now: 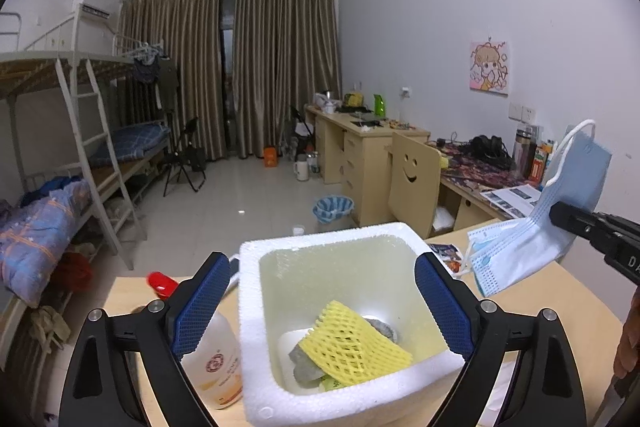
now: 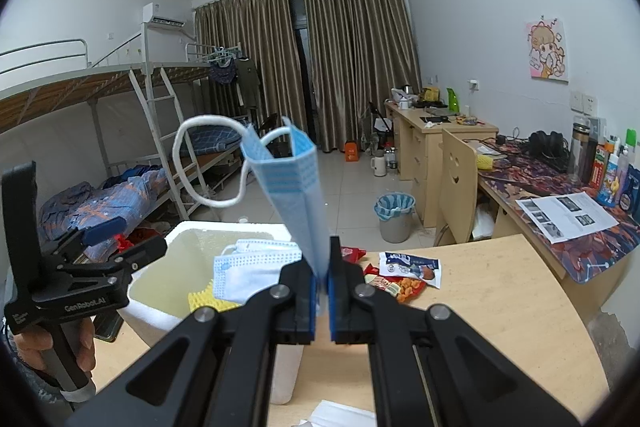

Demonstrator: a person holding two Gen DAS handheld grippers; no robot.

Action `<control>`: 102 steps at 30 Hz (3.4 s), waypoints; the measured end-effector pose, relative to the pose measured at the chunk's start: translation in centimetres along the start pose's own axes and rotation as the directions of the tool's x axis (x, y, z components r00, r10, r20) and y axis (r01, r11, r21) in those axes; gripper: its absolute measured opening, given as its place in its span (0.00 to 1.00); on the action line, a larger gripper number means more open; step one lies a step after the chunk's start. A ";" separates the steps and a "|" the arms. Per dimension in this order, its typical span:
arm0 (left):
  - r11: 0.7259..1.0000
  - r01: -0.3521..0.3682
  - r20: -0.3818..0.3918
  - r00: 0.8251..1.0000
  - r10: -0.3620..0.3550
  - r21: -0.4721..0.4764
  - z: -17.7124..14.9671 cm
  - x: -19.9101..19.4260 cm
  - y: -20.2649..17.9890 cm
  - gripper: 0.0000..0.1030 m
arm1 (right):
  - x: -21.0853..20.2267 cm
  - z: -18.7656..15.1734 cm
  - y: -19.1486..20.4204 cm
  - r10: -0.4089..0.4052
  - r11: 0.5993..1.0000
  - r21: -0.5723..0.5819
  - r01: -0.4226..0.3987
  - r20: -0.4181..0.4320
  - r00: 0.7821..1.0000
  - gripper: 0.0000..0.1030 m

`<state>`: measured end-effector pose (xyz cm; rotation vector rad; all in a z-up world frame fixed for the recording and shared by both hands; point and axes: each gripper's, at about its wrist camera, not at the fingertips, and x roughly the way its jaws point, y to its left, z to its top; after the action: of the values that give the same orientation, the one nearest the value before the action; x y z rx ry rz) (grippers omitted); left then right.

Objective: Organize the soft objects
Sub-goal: 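Open the left tool to drop the yellow net into the box, then lower the blue mask into the box and open the right tool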

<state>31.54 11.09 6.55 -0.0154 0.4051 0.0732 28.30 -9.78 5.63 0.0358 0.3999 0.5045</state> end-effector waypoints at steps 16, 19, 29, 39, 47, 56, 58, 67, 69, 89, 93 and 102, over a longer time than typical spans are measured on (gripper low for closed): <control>0.995 -0.096 0.101 0.990 0.098 -0.023 0.7 -5.2 2.9 1.00 | 1.9 0.5 2.3 0.058 0.997 -0.055 -0.060 -0.029 0.998 0.06; 0.993 -0.118 0.112 0.987 0.119 -0.020 0.9 -5.7 3.3 1.00 | 2.4 0.7 3.2 0.073 0.994 -0.073 -0.075 -0.036 0.997 0.06; 0.987 -0.146 0.115 0.981 0.154 -0.075 1.3 -6.0 5.3 1.00 | 5.6 1.2 6.0 0.112 0.988 -0.100 -0.122 -0.095 0.989 0.07; 0.983 -0.154 0.103 0.981 0.164 -0.095 1.4 -5.6 6.1 1.00 | 8.2 0.7 7.2 0.127 0.982 -0.119 -0.146 -0.152 0.980 0.07; 0.983 -0.152 0.085 0.983 0.160 -0.099 1.3 -4.8 6.0 1.00 | 9.9 0.1 7.1 0.118 0.983 -0.117 -0.145 -0.208 0.971 0.27; 0.985 -0.148 0.081 0.985 0.155 -0.087 1.2 -4.7 5.6 1.00 | 9.4 0.4 7.1 0.111 0.985 -0.104 -0.135 -0.206 0.972 0.56; 0.985 -0.145 0.078 0.985 0.152 -0.089 1.2 -4.6 5.6 1.00 | 9.4 0.4 7.2 0.118 0.985 -0.102 -0.141 -0.206 0.971 0.67; 0.986 -0.144 0.063 0.987 0.149 -0.087 1.1 -4.0 5.6 1.00 | 9.9 -0.2 7.8 0.081 0.979 -0.161 -0.126 -0.264 0.961 0.77; 0.986 -0.147 0.057 0.987 0.152 -0.077 1.0 -3.7 5.5 1.00 | 9.5 -0.1 7.7 0.089 0.979 -0.156 -0.134 -0.263 0.961 0.77; 0.996 -0.084 -0.017 0.996 0.084 -0.008 1.2 0.9 4.1 1.00 | 8.6 0.0 7.8 0.123 0.967 -0.185 -0.174 -0.257 0.959 0.77; 0.995 -0.102 -0.009 0.995 0.102 -0.018 1.2 0.9 4.5 1.00 | 7.9 0.4 7.3 0.128 0.968 -0.180 -0.174 -0.242 0.962 0.77; 0.994 -0.099 0.031 0.994 0.100 -0.046 1.8 -1.0 4.9 1.00 | 7.1 0.9 7.0 0.131 0.970 -0.175 -0.170 -0.212 0.968 0.77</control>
<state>30.96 15.98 8.56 -0.0373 0.3705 0.1804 31.09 -0.22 4.78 -0.1740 0.5458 0.6988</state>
